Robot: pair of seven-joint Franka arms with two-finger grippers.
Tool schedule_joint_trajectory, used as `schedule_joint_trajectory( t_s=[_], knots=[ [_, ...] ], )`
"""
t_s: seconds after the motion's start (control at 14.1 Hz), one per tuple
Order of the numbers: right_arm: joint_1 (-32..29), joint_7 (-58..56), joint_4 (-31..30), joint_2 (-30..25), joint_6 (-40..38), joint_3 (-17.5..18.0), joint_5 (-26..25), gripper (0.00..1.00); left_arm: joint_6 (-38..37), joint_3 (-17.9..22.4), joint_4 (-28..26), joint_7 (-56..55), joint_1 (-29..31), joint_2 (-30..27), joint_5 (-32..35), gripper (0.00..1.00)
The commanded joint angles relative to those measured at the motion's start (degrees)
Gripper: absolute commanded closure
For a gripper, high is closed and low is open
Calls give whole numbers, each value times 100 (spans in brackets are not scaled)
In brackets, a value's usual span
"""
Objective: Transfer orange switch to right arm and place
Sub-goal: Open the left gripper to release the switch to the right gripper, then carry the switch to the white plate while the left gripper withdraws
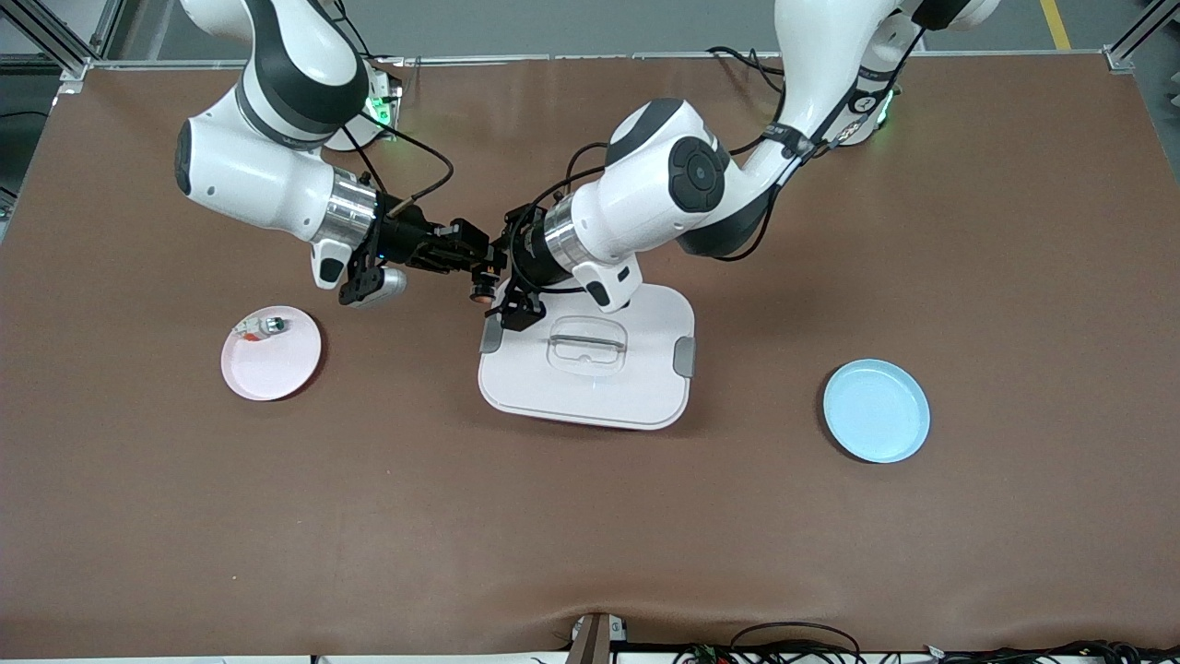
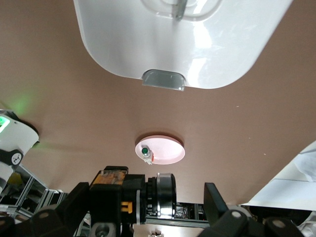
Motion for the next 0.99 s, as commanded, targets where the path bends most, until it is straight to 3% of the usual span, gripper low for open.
schedule_joint_trajectory(
  t_s=[0.0,0.21,0.42,0.92],
  knots=[
    [-87,-450,-66,-14,-251,56,-281,100,-286,261,-19,43,47,-437,854,0],
    [-122,-812,-66,83,-251,47,-493,100,-525,357,-10,52,100,-481,1551,0],
    [-191,-1058,-14,92,-251,47,-1160,100,-691,358,-19,305,276,-604,2078,0],
    [-1052,-2497,285,66,-1198,47,-2180,100,-1508,367,-19,1649,767,-1034,2238,0]
  ],
)
